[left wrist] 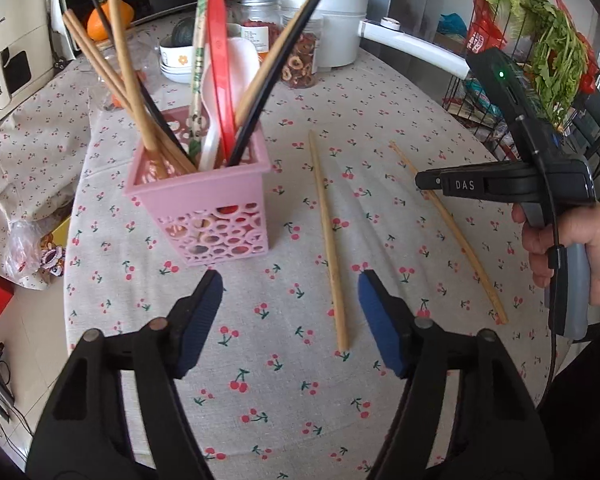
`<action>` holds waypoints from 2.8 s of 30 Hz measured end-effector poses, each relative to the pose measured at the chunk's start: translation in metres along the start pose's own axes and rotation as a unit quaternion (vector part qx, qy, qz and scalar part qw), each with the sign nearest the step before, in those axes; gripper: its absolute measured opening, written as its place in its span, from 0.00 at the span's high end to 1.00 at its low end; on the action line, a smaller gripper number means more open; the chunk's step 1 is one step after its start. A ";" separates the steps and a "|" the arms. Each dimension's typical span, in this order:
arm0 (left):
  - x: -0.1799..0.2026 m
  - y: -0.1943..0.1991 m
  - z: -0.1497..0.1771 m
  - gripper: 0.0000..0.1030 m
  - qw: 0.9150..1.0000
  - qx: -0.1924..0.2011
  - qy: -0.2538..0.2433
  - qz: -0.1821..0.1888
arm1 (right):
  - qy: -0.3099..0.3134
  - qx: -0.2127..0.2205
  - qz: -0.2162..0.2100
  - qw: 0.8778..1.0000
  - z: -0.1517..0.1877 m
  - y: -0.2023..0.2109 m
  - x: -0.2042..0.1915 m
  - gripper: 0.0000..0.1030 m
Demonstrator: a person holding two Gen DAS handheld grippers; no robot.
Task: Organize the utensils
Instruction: 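Grasp one of the two remaining bamboo chopsticks with the right gripper, then grasp the last bamboo chopstick with the left gripper while the right holds its chopstick, then carry both bamboo chopsticks over the pink basket and lower them in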
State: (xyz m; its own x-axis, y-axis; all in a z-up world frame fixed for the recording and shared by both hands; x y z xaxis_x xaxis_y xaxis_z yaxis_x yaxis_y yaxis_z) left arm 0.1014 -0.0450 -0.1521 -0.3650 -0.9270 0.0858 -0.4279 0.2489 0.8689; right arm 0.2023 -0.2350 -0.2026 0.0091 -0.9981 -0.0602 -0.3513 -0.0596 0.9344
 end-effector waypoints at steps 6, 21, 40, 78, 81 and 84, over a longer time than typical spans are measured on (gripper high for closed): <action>0.016 -0.039 -0.002 0.71 0.998 -0.041 0.006 0.037 | -0.006 -0.011 -0.013 1.000 0.017 0.013 0.020 0.94; 0.029 -0.022 0.048 0.95 0.973 -0.193 -0.062 0.114 | -0.014 -0.049 -0.050 0.997 0.050 0.031 0.034 0.94; 0.048 -0.067 -0.049 0.65 1.000 0.019 0.005 -0.019 | -0.025 -0.058 -0.058 0.996 0.048 0.029 0.052 0.94; -0.001 0.154 -0.030 0.93 0.974 0.217 0.035 0.049 | 0.068 0.189 -0.108 0.974 0.063 0.203 -0.032 0.94; -0.011 0.179 -0.041 0.93 0.962 0.269 0.041 0.038 | 0.075 0.208 -0.119 0.968 0.057 0.217 -0.041 0.94; -0.024 0.194 -0.049 0.93 0.949 0.312 0.051 0.020 | 0.077 0.222 -0.133 0.963 0.049 0.227 -0.048 0.94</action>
State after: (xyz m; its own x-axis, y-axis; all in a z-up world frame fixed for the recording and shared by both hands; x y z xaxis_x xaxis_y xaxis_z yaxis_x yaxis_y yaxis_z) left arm 0.0678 0.0118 0.0387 -0.3230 -0.9279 0.1860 -0.8332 0.3720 0.4091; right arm 0.0765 -0.2005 -0.0047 0.2814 -0.9402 -0.1918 -0.6831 -0.3367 0.6481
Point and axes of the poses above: each gripper's, at about its wrist camera, not at the fingertips, and y roughly against the way its jaws point, x to its right, z to its underside, the point moved 3 cm from there along -y, roughly the way its jaws point, and after that the axes turned 4 degrees about -x, right-handed, at the moved point
